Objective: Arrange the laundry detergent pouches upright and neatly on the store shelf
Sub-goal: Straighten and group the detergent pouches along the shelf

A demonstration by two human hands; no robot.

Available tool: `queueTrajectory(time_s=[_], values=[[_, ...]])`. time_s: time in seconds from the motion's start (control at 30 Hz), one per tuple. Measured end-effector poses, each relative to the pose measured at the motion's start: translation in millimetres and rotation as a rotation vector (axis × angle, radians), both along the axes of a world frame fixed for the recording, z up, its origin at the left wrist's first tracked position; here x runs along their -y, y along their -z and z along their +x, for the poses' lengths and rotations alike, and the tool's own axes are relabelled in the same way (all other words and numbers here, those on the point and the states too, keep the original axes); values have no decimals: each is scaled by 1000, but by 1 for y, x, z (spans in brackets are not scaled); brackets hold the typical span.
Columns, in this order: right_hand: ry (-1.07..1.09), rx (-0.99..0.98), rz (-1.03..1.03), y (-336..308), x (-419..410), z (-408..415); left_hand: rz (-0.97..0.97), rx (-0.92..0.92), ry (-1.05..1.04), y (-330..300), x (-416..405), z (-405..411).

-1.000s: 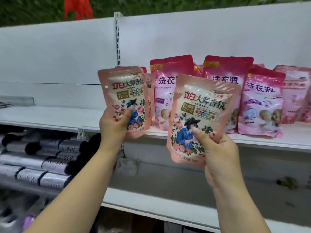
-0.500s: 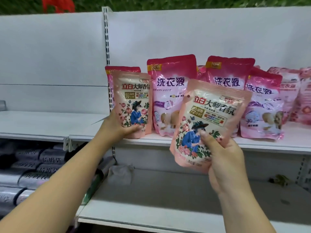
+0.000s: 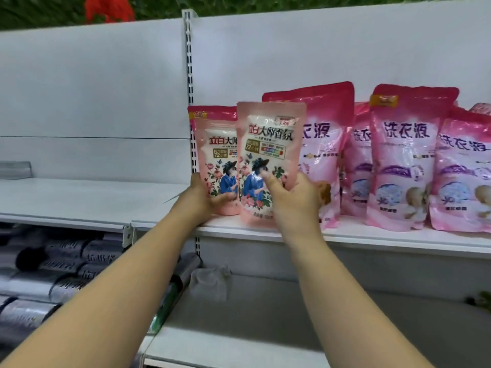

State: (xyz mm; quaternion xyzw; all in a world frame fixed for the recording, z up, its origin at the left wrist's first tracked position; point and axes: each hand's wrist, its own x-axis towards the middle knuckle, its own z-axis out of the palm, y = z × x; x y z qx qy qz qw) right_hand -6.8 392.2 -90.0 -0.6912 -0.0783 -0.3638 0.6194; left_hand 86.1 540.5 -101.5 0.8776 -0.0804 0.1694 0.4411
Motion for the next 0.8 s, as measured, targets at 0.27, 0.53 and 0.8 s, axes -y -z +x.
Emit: queueTrajectory(time_s=[0.27, 0.53, 0.8], values=[[113, -100, -154, 8, -13, 20, -232, 7, 150, -5, -19, -14], [-46, -296, -112, -4, -29, 44, -50, 48, 183, -2, -10, -16], [-14, -404, -393, 5, -8, 7, 97, 59, 3, 1, -2, -12]])
